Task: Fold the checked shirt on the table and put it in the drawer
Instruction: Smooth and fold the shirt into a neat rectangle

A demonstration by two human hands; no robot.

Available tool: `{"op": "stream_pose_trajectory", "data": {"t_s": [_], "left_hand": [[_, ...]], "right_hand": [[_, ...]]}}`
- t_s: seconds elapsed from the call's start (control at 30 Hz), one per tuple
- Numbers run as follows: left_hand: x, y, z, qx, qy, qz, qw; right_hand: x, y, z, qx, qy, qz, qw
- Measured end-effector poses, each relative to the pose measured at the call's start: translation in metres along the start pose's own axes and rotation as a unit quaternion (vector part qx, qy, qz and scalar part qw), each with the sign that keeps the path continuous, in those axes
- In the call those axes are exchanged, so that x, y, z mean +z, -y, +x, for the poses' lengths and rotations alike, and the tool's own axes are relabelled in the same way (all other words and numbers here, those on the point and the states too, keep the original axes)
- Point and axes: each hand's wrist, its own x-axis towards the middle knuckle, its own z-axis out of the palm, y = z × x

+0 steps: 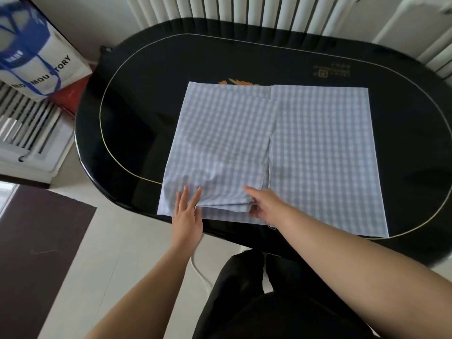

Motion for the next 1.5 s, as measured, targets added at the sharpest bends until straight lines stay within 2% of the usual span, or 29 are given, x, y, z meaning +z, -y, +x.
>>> {"op": "stream_pose_trajectory", "data": {"t_s": [0.07, 0.13, 0.2, 0.3, 0.37, 0.53, 0.7, 0.83, 0.93, 1.0, 1.07, 1.13, 1.17, 1.37, 1.5], "left_hand": [[0.003, -0.002, -0.004, 0.005, 0.021, 0.045, 0.999], [0.006, -0.001, -0.008, 0.027, 0.034, 0.124, 0.991], [0.009, -0.001, -0.009, 0.03, 0.038, 0.164, 0.985], [0.012, -0.001, -0.006, 0.019, 0.08, 0.197, 0.977], [0.011, 0.001, -0.007, 0.026, 0.108, 0.226, 0.968], [-0.003, 0.003, -0.011, 0.061, 0.113, 0.27, 0.954], [-0.015, -0.022, 0.014, 0.106, 0.032, 0.246, 0.963], [-0.003, -0.042, 0.054, 0.087, 0.09, 0.266, 0.956], [0.009, -0.042, 0.072, 0.077, 0.141, 0.264, 0.951], [0.015, -0.039, 0.075, 0.077, 0.166, 0.276, 0.944], [0.017, -0.038, 0.076, 0.082, 0.175, 0.279, 0.941], [0.016, -0.038, 0.076, 0.089, 0.175, 0.282, 0.939], [0.016, -0.037, 0.076, 0.092, 0.178, 0.289, 0.936], [0.015, -0.03, 0.071, 0.133, 0.191, 0.31, 0.922], [0.016, -0.028, 0.07, 0.149, 0.182, 0.321, 0.917]], "right_hand": [[0.008, 0.014, 0.0, -0.115, -0.047, -0.127, 0.984], [0.015, 0.029, -0.013, -0.259, -0.098, -0.286, 0.917], [0.013, 0.033, -0.02, -0.307, -0.12, -0.352, 0.876], [-0.007, 0.014, -0.008, -0.18, -0.14, -0.359, 0.905], [-0.02, -0.006, 0.008, -0.134, -0.131, -0.35, 0.918], [-0.024, -0.012, 0.024, -0.12, -0.127, -0.276, 0.945], [-0.026, 0.001, 0.034, -0.096, -0.144, -0.173, 0.97], [-0.028, 0.043, 0.05, -0.087, -0.164, -0.011, 0.983], [-0.03, 0.078, 0.068, -0.054, -0.148, 0.125, 0.98], [-0.028, 0.095, 0.077, -0.05, -0.145, 0.159, 0.975], [-0.024, 0.109, 0.079, -0.12, -0.177, 0.081, 0.973], [-0.021, 0.116, 0.077, -0.205, -0.212, -0.05, 0.954], [-0.022, 0.115, 0.077, -0.218, -0.226, -0.097, 0.944], [-0.036, 0.109, 0.085, -0.203, -0.242, -0.214, 0.924], [-0.04, 0.119, 0.09, -0.214, -0.237, -0.243, 0.916]]}}
